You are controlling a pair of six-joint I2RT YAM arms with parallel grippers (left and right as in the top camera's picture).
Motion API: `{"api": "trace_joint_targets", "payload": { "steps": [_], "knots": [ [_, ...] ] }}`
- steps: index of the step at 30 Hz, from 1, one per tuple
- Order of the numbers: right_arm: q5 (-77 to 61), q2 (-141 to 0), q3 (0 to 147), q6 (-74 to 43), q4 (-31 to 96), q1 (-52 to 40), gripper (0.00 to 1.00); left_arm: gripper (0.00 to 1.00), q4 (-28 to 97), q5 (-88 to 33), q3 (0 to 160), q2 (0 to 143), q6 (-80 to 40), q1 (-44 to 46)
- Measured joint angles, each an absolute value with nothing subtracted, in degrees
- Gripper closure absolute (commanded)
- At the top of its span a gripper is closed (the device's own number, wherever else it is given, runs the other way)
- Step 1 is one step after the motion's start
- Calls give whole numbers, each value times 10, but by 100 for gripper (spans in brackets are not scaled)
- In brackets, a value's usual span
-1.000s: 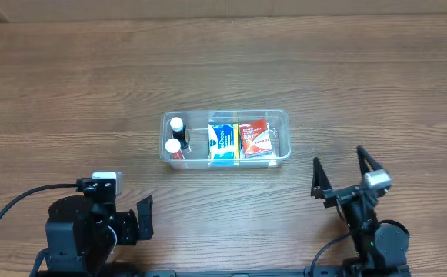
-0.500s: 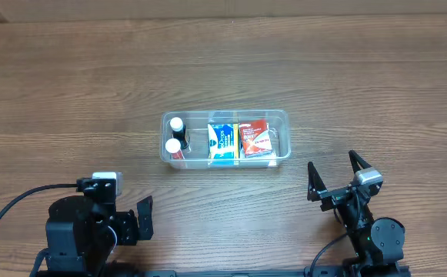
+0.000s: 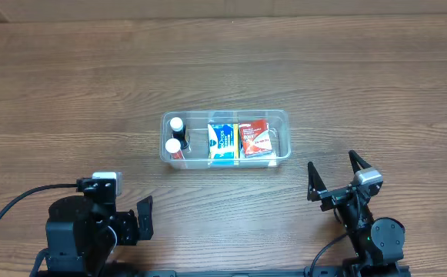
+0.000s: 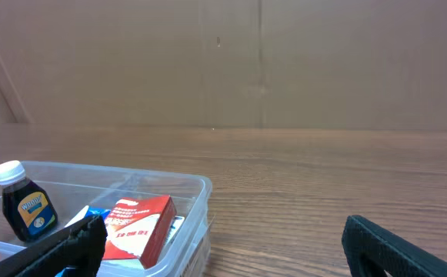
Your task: Pack container
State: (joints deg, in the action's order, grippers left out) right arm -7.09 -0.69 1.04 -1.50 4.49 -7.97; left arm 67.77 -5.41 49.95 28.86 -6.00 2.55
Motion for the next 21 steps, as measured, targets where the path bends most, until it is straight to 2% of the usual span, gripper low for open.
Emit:
{"api": "trace_joint_targets", "payload": {
  "steps": [6, 11, 19, 21],
  "knots": [
    [-71, -7, 10, -15, 45, -80, 0, 0, 662, -51, 493, 252, -60, -3],
    [-71, -7, 10, -15, 45, -80, 0, 0, 542, -45, 373, 143, -55, -37],
    [-71, -7, 10, -15, 45, -80, 0, 0, 193, -53, 120, 32, -53, -38],
    [-71, -7, 10, -15, 45, -80, 0, 0, 60, -53, 65, 15, -54, -38]
  ]
}}
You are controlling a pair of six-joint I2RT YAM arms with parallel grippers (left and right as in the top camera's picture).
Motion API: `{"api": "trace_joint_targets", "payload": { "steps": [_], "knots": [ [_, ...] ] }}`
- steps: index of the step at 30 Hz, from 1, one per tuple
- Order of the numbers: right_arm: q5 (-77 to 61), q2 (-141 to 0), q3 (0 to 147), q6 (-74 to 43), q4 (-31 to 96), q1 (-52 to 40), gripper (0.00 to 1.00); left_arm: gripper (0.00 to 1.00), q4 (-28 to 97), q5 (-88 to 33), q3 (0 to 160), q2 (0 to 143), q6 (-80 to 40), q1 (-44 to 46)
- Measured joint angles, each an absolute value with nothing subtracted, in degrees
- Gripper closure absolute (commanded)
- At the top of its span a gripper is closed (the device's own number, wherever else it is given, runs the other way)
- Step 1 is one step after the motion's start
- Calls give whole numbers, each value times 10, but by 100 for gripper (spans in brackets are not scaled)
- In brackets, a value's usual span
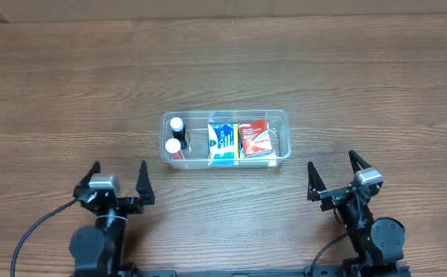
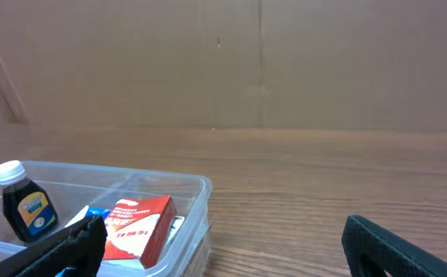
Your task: Pack container
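A clear plastic container [image 1: 281,117] sits mid-table. Inside it stand two dark bottles with white caps [image 1: 175,135] at the left, a blue packet [image 1: 221,141] in the middle and a red box [image 1: 255,139] at the right. My left gripper [image 1: 118,174] is open near the front left, empty, short of the container. My right gripper [image 1: 334,167] is open at the front right, also empty. In the right wrist view the container [image 2: 200,188], one bottle [image 2: 25,204] and the red box [image 2: 138,226] lie ahead to the left, between wide-apart fingers [image 2: 396,246].
Bare wooden table [image 1: 377,69] surrounds the container on all sides. A brown cardboard wall [image 2: 285,61] rises behind the far table edge. Cables trail from both arm bases at the front edge.
My left arm has swung round: its gripper was turned sideways low at the front left and now points toward the container with both fingers spread. The right arm and the container's contents are unchanged.
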State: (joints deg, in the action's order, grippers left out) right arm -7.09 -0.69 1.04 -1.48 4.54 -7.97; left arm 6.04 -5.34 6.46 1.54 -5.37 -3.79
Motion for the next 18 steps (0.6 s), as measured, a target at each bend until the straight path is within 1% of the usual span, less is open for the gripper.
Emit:
{"api": "trace_joint_targets", "payload": {
  "steps": [1, 3, 5, 9, 18],
  "knots": [
    [-71, -7, 10, -15, 45, -80, 0, 0, -2, -53, 43, 12, -54, -38],
    [-71, -7, 10, -15, 45, -80, 0, 0, -49, -52, 21, 8, -53, -38],
    [-71, -7, 10, -15, 45, -80, 0, 0, -39, -46, 11, 8, -53, -38],
    [-71, -7, 10, -15, 45, -80, 0, 0, 37, -41, 5, 9, -53, -38],
    [-71, -7, 10, -15, 45, -80, 0, 0, 40, -41, 5, 8, -53, -37]
  ]
}}
